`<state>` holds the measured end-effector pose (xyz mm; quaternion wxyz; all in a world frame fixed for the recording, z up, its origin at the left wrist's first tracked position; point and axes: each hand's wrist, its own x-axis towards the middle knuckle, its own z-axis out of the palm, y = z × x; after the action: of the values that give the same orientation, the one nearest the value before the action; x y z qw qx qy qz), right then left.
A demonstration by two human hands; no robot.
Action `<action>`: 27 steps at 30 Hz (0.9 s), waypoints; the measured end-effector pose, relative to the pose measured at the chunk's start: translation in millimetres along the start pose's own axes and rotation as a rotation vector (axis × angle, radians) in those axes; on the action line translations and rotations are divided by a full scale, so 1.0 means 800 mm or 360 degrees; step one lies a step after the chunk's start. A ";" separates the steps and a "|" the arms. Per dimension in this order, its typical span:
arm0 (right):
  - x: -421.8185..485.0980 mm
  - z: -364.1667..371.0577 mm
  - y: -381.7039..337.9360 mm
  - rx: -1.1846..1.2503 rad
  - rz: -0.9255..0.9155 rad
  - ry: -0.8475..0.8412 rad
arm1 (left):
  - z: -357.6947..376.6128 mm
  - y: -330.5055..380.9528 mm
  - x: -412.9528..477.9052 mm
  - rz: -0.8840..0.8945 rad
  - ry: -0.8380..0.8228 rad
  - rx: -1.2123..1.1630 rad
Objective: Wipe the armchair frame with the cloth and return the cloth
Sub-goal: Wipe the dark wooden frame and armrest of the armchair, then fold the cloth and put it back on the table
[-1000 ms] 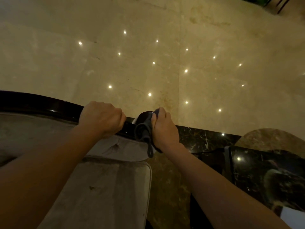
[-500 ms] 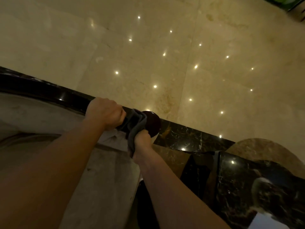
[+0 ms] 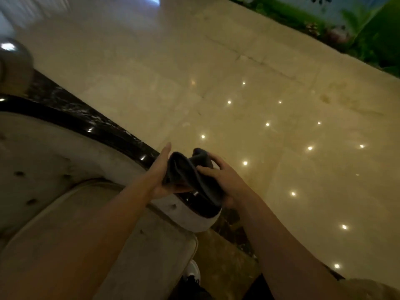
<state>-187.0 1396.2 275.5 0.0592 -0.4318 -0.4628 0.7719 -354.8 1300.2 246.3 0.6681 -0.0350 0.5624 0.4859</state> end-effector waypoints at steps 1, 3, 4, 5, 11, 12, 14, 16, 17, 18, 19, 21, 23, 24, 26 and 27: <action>-0.002 0.009 -0.010 -0.0065 -0.0050 -0.0080 | -0.007 0.002 -0.017 -0.0021 -0.0036 -0.0103; -0.008 0.026 -0.031 -0.0120 -0.0089 -0.0276 | -0.022 0.007 -0.061 0.0115 -0.0044 -0.0023; -0.012 0.033 -0.040 -0.0083 -0.0090 -0.0343 | -0.030 0.006 -0.082 0.0206 -0.0028 0.0032; -0.015 0.040 -0.048 -0.0004 -0.0084 -0.0410 | -0.041 0.003 -0.101 0.0299 -0.0021 0.0036; -0.066 0.115 -0.049 0.0401 -0.0048 -0.0614 | -0.095 -0.050 -0.223 0.0715 -0.0051 -0.0452; -0.079 0.133 -0.044 0.0364 -0.0055 -0.0672 | -0.101 -0.066 -0.243 0.0753 0.0033 -0.0585; -0.098 0.165 -0.031 0.0299 -0.0054 -0.0769 | -0.112 -0.095 -0.277 0.0828 0.0174 -0.0883; -0.119 0.200 -0.015 0.0237 -0.0056 -0.0837 | -0.128 -0.132 -0.317 0.0880 0.0267 -0.1079; -0.131 0.218 -0.004 0.0206 -0.0031 -0.0873 | -0.138 -0.156 -0.339 0.0891 0.0288 -0.1080; -0.147 0.242 0.013 0.0160 0.0013 -0.0927 | -0.153 -0.188 -0.368 0.0900 0.0320 -0.1040; -0.159 0.262 0.027 0.0126 0.0057 -0.0961 | -0.164 -0.216 -0.388 0.0886 0.0357 -0.0979; -0.180 0.297 0.057 0.0006 0.0143 -0.0963 | -0.185 -0.271 -0.427 0.0834 0.0497 -0.0955; -0.210 0.340 0.104 -0.0218 0.0256 -0.0978 | -0.213 -0.337 -0.475 0.0897 0.0630 -0.1054; -0.221 0.356 0.125 -0.0328 0.0297 -0.1006 | -0.224 -0.364 -0.495 0.0950 0.0630 -0.1079; -0.250 0.394 0.180 -0.0526 0.0409 -0.1095 | -0.248 -0.436 -0.544 0.1081 0.0655 -0.1119; -0.262 0.410 0.205 -0.0563 0.0456 -0.1133 | -0.258 -0.473 -0.564 0.1110 0.0722 -0.1132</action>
<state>-243.1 983.6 343.1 -0.2873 -0.2016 -0.5151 0.7820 -195.3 703.5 336.4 0.2763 -0.1739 0.4717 0.8191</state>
